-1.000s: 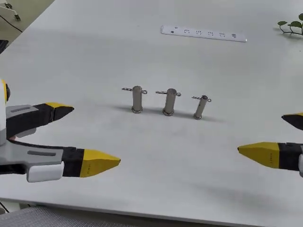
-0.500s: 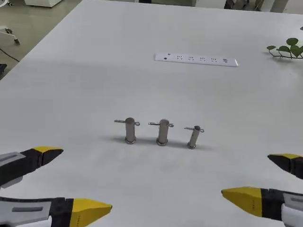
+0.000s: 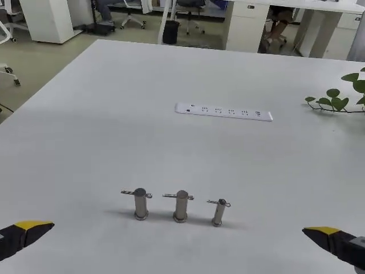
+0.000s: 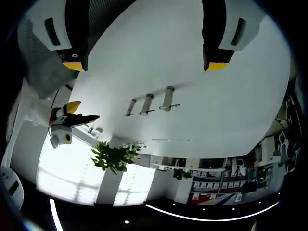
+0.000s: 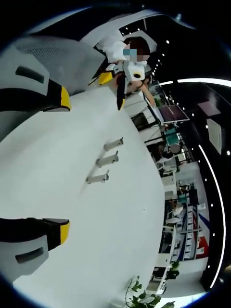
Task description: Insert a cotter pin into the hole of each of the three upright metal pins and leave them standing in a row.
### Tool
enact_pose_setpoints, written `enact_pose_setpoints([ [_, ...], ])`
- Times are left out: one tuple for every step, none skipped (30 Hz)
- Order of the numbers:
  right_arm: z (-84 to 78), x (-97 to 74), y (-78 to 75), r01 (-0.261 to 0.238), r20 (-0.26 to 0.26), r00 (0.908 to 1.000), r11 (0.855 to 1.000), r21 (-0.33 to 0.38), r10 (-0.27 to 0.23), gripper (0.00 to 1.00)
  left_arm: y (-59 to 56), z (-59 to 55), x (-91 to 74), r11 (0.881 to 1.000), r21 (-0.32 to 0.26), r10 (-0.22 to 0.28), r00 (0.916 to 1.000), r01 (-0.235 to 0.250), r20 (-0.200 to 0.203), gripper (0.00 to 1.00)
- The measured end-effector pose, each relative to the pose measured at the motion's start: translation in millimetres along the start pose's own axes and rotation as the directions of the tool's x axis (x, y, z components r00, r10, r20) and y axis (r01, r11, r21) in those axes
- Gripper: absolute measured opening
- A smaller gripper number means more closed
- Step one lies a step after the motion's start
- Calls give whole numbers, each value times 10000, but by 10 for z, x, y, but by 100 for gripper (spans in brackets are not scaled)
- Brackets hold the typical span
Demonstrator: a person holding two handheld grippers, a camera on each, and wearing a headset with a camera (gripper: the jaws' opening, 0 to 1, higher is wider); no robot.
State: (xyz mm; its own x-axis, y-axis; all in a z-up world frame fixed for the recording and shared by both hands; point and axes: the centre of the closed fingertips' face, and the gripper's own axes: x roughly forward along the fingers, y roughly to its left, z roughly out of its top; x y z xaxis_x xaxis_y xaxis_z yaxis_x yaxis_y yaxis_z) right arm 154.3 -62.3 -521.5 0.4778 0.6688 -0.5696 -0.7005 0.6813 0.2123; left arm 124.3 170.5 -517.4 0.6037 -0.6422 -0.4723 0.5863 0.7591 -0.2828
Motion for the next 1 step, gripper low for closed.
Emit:
enact_pose_setpoints([
  [-5,1,1,-19,12,10000,10000,6,19,89,0,4,0,10000,-26,10,10000,-10,18,99],
])
